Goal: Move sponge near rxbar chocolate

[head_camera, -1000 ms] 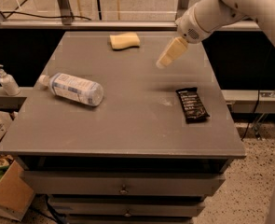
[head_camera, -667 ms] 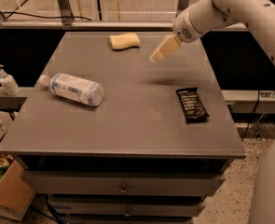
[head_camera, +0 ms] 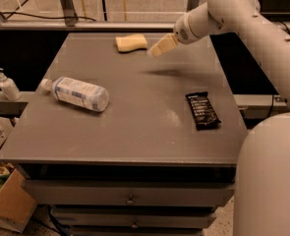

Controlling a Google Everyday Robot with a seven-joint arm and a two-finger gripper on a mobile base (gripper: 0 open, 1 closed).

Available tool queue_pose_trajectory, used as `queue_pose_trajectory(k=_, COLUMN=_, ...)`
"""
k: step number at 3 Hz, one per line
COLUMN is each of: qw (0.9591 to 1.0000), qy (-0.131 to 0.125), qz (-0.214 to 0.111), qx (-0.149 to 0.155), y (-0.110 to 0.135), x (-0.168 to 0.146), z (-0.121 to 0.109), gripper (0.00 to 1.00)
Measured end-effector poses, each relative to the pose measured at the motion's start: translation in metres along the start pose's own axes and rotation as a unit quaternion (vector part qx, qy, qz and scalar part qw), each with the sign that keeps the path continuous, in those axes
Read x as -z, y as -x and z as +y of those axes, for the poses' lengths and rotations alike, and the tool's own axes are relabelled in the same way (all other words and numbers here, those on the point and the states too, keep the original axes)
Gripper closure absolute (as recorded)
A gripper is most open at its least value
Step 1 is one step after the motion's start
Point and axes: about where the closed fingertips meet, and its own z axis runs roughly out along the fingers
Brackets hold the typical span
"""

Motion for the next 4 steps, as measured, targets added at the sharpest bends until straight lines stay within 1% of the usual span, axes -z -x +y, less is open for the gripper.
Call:
queue_pose_trajectory(k=1, qw=0.9991, qy=-0.024, qz=0.003, qx=-0.036, y=-0.002, x=-0.028, z=-0.012, gripper=0.0)
queue_pose_trajectory(k=2, qw=0.9977, qy=-0.036, qz=0.003, qx=-0.057, y=-0.003, x=-0.052, z=-0.019, gripper=0.0)
queue_pose_trajectory(k=3, qw=0.9966, qy=-0.037, qz=-0.008, qx=-0.073, y=0.004, x=-0.072, z=-0.021, gripper=0.0)
queue_pose_trajectory(k=4, qw=0.9961, qy=-0.036, qz=-0.014, qx=-0.079, y=0.013, x=-0.088, z=-0.021, gripper=0.0)
